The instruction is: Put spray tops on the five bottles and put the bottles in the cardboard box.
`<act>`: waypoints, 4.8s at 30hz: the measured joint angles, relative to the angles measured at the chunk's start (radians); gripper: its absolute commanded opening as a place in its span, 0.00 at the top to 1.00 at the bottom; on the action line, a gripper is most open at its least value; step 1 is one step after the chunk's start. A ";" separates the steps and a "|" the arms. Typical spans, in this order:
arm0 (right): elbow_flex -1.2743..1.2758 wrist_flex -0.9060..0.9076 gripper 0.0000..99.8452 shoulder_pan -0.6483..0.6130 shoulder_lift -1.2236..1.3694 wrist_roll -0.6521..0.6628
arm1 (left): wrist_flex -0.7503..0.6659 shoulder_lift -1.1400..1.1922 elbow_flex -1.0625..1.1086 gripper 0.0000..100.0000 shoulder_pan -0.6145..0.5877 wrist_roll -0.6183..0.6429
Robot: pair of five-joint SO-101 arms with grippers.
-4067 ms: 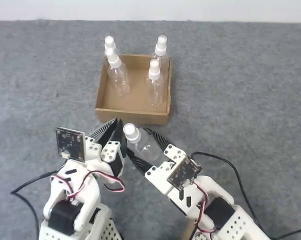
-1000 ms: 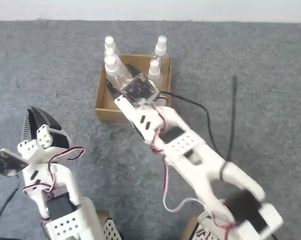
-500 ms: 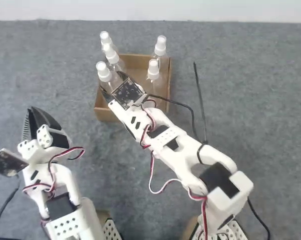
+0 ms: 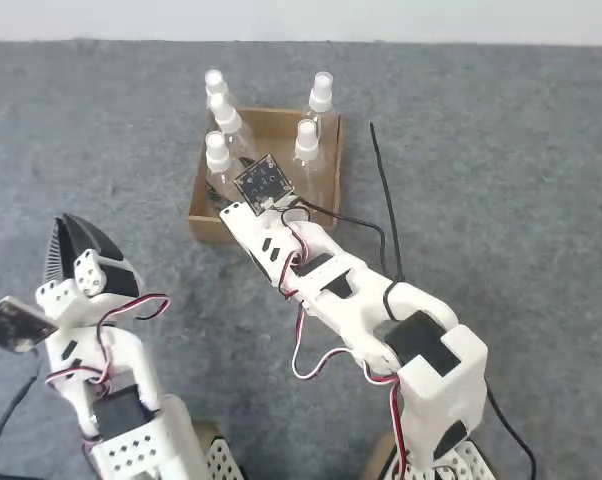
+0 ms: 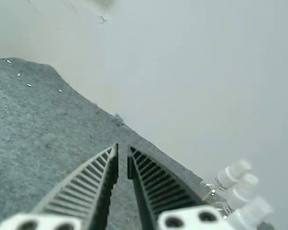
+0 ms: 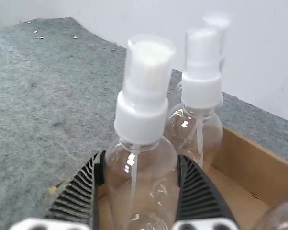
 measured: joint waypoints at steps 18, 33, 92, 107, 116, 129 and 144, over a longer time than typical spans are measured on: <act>0.000 0.005 0.77 -0.002 0.000 -0.002 | 0.000 0.000 0.000 0.97 0.000 0.000; 0.002 0.149 0.75 0.000 -0.003 -0.002 | 0.000 0.000 0.000 0.97 0.000 0.000; 0.150 0.930 0.99 -0.002 -0.859 -0.002 | 0.031 0.000 0.035 0.97 0.147 -0.014; 0.222 0.913 0.99 0.199 -1.180 -0.002 | 0.112 0.000 0.035 0.97 0.282 -0.098; 0.285 1.071 0.99 0.310 -1.373 -0.002 | 0.140 0.000 0.035 0.97 0.304 -0.103; 0.551 1.235 0.99 0.416 -1.769 0.066 | 0.176 0.000 0.035 0.97 0.304 -0.103; 0.749 1.381 0.99 0.470 -2.131 0.069 | 0.176 0.000 0.035 0.96 0.310 -0.103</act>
